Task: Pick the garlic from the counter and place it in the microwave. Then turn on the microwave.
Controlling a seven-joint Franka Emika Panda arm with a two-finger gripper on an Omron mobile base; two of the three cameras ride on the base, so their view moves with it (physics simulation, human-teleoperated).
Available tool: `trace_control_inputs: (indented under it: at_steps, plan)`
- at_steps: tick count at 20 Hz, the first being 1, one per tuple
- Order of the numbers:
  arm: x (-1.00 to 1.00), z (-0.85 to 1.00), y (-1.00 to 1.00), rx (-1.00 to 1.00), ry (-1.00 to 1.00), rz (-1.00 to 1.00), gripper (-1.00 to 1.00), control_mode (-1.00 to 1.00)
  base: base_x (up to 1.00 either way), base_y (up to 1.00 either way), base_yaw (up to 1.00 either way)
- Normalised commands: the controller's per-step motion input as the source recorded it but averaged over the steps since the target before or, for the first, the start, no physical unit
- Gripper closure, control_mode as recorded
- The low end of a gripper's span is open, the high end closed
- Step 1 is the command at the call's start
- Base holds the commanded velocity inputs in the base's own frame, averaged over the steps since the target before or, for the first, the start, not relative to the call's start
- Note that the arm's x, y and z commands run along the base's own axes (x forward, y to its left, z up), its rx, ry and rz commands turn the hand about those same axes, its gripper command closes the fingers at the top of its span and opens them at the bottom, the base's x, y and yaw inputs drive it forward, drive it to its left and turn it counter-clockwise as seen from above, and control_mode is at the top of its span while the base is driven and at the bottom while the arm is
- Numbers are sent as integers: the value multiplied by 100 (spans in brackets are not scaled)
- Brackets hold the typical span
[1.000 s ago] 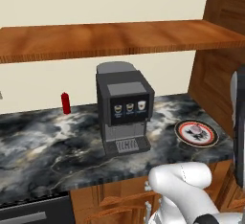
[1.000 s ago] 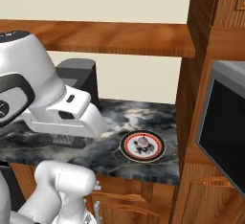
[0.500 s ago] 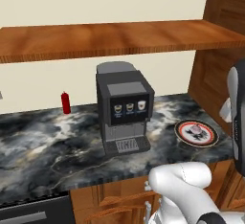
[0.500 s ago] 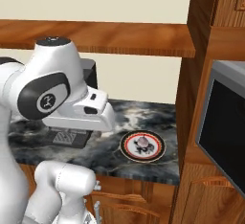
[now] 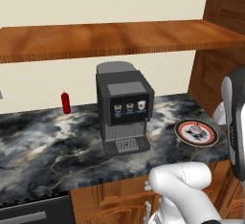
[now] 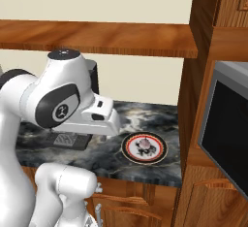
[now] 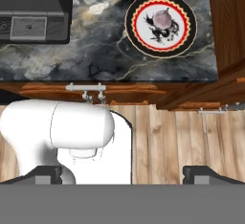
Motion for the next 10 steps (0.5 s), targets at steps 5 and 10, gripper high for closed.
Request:
trace_control_inputs:
  at_steps: [5, 10]
  plan:
    - [36, -23, -10, 0, -5, 0, -100, -100, 0, 0, 0]
    - [33, -32, -8, 0, -4, 0, -100, -100, 0, 0, 0]
